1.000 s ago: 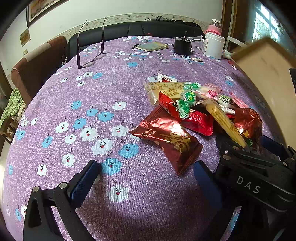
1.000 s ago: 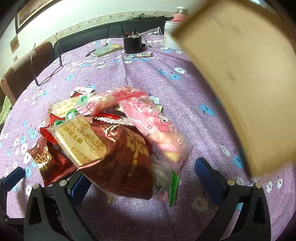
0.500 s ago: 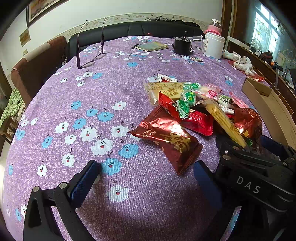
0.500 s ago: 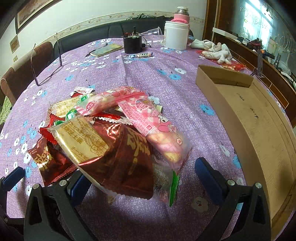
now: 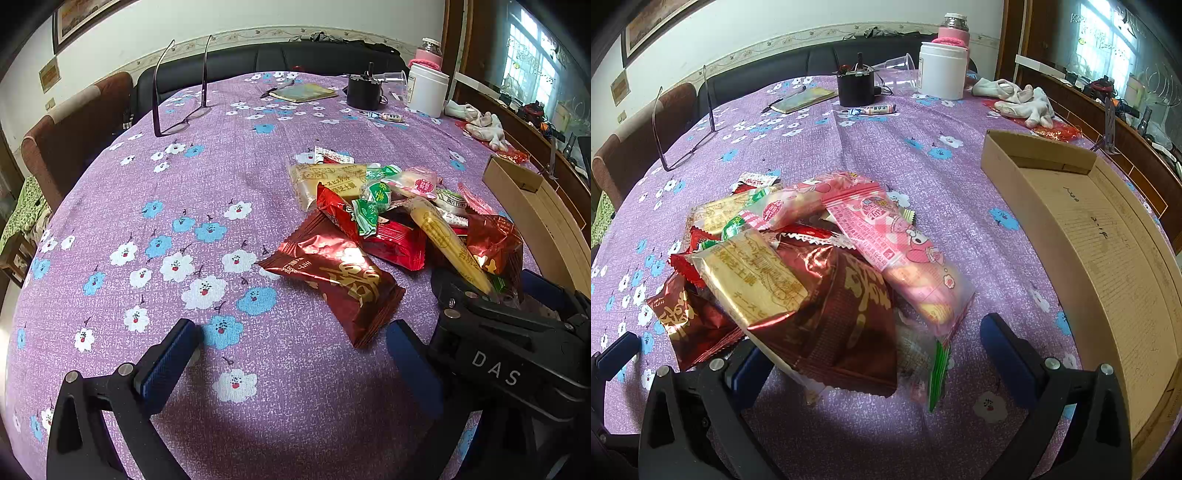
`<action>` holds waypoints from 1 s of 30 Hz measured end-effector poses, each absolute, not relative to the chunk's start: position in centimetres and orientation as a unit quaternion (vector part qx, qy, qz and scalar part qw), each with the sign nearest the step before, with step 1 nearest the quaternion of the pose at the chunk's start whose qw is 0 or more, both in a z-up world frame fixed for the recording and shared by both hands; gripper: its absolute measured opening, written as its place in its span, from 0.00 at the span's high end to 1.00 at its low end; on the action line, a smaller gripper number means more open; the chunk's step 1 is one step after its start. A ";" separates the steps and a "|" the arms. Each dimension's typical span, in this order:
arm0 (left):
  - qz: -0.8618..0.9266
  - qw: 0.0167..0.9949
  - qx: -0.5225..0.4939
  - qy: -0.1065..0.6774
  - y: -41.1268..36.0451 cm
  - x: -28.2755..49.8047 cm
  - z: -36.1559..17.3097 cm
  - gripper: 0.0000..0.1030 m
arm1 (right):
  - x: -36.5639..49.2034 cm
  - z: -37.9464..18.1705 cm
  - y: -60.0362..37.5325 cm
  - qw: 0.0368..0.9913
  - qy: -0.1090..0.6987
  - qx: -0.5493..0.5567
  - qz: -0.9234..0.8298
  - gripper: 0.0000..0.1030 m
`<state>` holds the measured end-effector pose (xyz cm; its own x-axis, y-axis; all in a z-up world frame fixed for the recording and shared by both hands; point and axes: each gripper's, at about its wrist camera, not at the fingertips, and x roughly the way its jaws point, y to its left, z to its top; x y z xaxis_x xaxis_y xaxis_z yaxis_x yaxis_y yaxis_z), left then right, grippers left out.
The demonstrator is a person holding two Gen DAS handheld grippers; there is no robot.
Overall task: Organize snacks
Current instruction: 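Grasp a red-gold candy packet with the left gripper while the right grasps another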
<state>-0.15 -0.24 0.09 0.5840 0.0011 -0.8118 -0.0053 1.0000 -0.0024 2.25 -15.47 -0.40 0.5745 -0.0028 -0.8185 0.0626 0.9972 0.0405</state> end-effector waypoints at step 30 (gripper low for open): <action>-0.030 0.863 -0.075 0.499 1.3 -5.1 2.9 0.24 | 1.8 4.8 -19.7 0.799 0.532 0.018 0.280 0.10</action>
<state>-5.13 1.25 2.92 0.4997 -0.1272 -0.8568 -0.0226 0.9869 -0.1597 1.78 -19.66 4.76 0.2770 0.4667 -0.8399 -0.4288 0.8423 0.3266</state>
